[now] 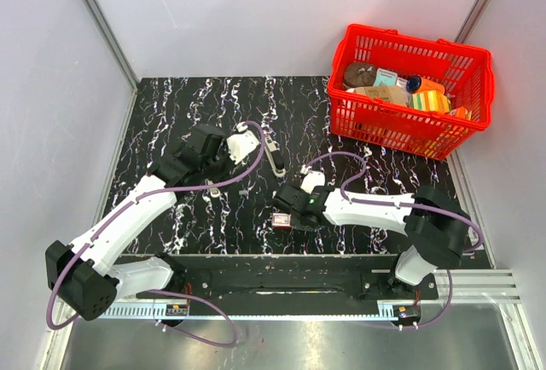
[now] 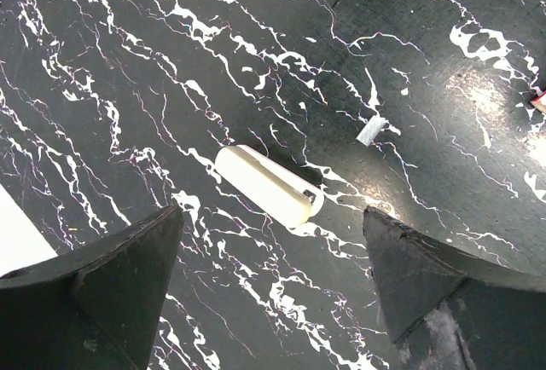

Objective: Unload the staples from the stapler

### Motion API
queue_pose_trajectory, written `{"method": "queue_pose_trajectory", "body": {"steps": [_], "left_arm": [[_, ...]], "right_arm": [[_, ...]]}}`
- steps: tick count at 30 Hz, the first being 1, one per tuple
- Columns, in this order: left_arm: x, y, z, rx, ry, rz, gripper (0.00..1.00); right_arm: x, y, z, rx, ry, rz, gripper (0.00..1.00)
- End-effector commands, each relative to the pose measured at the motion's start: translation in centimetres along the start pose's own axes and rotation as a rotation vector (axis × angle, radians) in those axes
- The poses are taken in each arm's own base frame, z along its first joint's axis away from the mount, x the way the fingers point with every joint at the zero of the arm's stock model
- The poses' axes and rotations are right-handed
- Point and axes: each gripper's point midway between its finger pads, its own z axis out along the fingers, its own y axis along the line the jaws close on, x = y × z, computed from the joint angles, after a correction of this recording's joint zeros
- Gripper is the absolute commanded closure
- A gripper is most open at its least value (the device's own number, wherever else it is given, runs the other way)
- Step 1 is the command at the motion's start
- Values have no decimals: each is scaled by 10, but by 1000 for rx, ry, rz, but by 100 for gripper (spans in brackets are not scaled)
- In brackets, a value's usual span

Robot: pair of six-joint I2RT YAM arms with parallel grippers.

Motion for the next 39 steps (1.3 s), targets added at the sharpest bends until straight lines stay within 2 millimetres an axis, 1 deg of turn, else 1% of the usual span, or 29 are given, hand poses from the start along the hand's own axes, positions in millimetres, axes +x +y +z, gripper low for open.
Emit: {"method": "queue_pose_trajectory", "body": {"steps": [1,8,18,29,39], "left_arm": [[-14,6,-3,-22,-67,-27,8],[-15,7,-3,-31,-71,-28,9],[-17,9,-4,-34,-75,-33,9],[-18,10,-3,-37,-75,-36,10],[-17,9,-2,-38,-73,-41,10]], "right_arm": [[-9,10,-2,4,-39,19,100],[-9,14,1,10,-34,-9,100],[-6,6,0,9,-31,3,97],[-3,6,2,3,-19,-2,96],[-1,6,1,-21,-16,4,90]]}}
